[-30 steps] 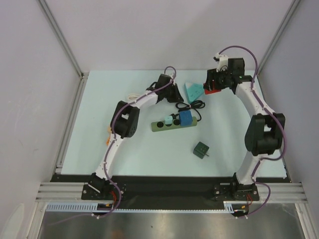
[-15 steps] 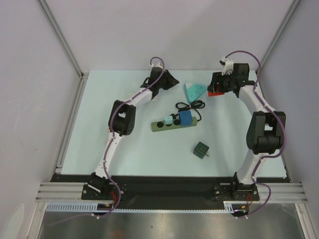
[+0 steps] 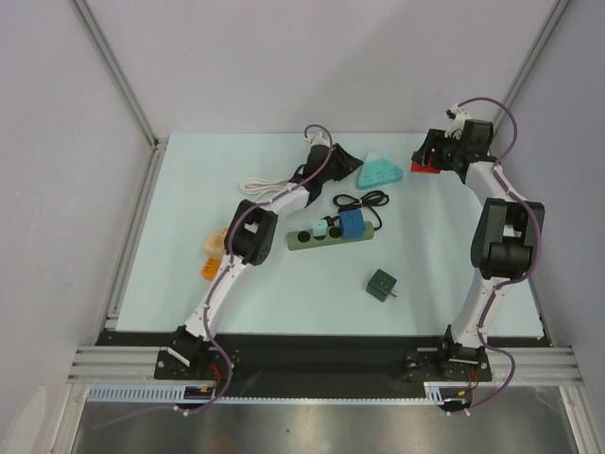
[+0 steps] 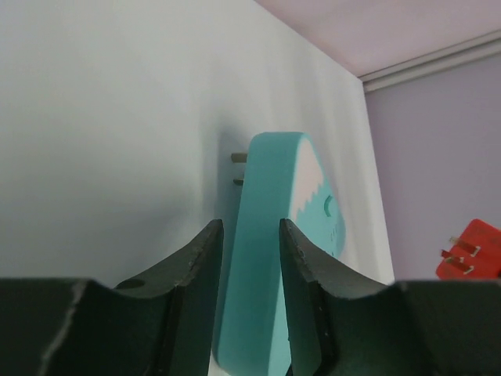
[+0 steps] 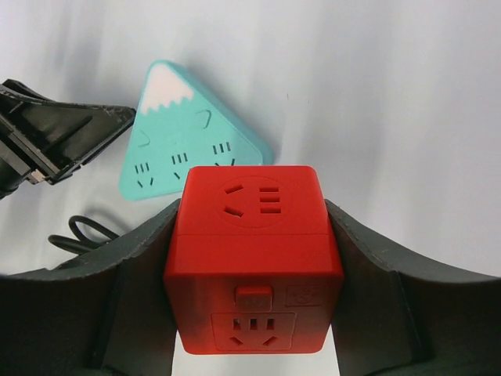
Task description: Insert the plug
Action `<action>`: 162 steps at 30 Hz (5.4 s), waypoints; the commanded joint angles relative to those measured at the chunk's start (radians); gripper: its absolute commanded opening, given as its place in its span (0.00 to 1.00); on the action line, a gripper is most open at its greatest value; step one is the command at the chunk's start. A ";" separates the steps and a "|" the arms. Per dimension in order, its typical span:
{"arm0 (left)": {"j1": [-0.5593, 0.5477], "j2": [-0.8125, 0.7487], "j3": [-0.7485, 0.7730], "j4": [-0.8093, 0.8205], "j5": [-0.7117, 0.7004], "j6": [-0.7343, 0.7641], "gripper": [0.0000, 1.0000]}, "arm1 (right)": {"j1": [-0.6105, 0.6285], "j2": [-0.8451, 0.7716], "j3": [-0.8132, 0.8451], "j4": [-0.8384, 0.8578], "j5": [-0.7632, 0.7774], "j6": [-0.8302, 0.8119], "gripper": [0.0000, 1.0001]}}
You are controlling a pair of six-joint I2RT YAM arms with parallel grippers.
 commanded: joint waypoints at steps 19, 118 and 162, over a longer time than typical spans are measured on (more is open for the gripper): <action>-0.148 0.006 0.026 0.207 0.179 -0.019 0.42 | -0.079 0.002 0.217 -0.480 -0.024 -0.424 0.00; 0.017 -1.518 -1.165 -0.527 0.192 0.783 0.68 | 0.006 0.341 0.604 -0.798 0.151 -0.409 0.00; 0.015 -1.522 -1.169 -0.524 0.207 0.783 0.69 | 0.059 0.339 0.555 -0.580 0.261 -0.312 0.00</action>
